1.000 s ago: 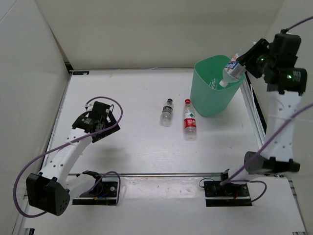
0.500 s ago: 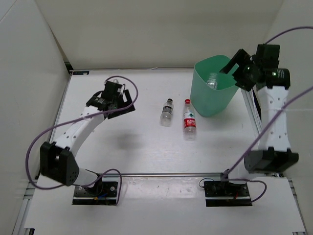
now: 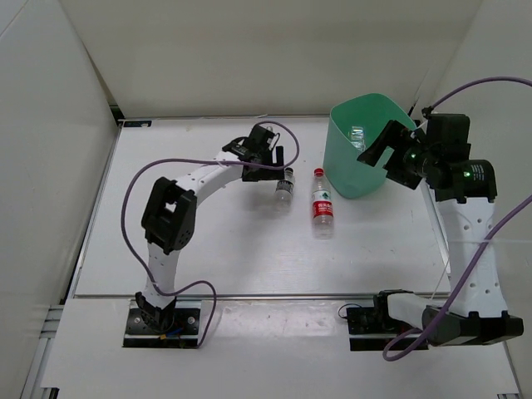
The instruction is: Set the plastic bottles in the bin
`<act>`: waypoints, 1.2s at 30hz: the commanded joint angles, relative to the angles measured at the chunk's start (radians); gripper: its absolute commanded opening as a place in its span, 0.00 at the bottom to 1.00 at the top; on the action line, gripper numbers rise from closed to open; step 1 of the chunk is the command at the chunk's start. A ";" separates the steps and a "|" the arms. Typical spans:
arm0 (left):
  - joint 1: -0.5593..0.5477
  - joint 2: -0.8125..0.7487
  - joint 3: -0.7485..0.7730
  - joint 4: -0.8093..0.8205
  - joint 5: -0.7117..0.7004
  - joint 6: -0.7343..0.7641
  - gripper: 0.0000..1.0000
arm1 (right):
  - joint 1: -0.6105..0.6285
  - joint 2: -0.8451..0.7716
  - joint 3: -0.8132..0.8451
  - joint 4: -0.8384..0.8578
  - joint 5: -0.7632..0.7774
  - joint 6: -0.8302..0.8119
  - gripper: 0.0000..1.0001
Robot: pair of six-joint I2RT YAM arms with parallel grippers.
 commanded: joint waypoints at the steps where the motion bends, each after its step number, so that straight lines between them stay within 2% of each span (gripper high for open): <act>1: -0.013 0.026 0.077 0.010 0.018 0.013 0.94 | 0.004 -0.053 0.008 -0.044 -0.039 -0.019 1.00; 7: -0.034 0.173 0.202 0.019 0.067 0.025 0.94 | 0.004 -0.150 -0.044 -0.064 -0.069 -0.032 1.00; 9: -0.043 0.218 0.241 0.019 0.090 0.038 0.90 | 0.004 -0.150 -0.044 -0.081 -0.030 -0.045 1.00; 13: -0.044 0.261 0.250 0.019 0.147 0.038 0.75 | 0.004 -0.150 -0.003 -0.119 -0.003 -0.082 1.00; 14: -0.044 0.261 0.250 0.019 0.162 0.038 0.65 | 0.004 -0.150 -0.003 -0.119 0.007 -0.082 1.00; 17: -0.044 0.272 0.230 0.019 0.189 0.038 0.51 | 0.004 -0.150 -0.015 -0.128 0.039 -0.082 1.00; 18: -0.044 0.272 0.230 0.019 0.189 0.038 0.43 | 0.004 -0.150 -0.027 -0.128 0.062 -0.073 1.00; 21: -0.044 0.261 0.230 0.019 0.189 0.038 0.37 | 0.004 -0.140 -0.041 -0.138 0.081 -0.064 1.00; 22: -0.044 0.252 0.259 0.019 0.176 0.038 0.29 | 0.004 -0.140 -0.041 -0.138 0.092 -0.064 1.00; 24: -0.030 0.235 0.305 0.008 0.160 0.024 0.24 | 0.004 -0.140 -0.041 -0.138 0.101 -0.055 1.00; 28: 0.001 0.178 0.467 0.008 0.014 0.013 0.23 | 0.004 -0.140 -0.050 -0.147 0.136 -0.045 1.00; 31: 0.010 0.169 0.662 0.008 -0.041 0.013 0.19 | 0.004 -0.140 -0.070 -0.147 0.147 -0.036 1.00; 33: 0.019 0.197 0.808 0.037 -0.051 0.022 0.13 | 0.004 -0.140 -0.070 -0.147 0.170 -0.027 1.00; 36: 0.032 0.197 0.854 0.161 0.018 -0.019 0.11 | -0.005 -0.140 -0.080 -0.147 0.179 -0.027 1.00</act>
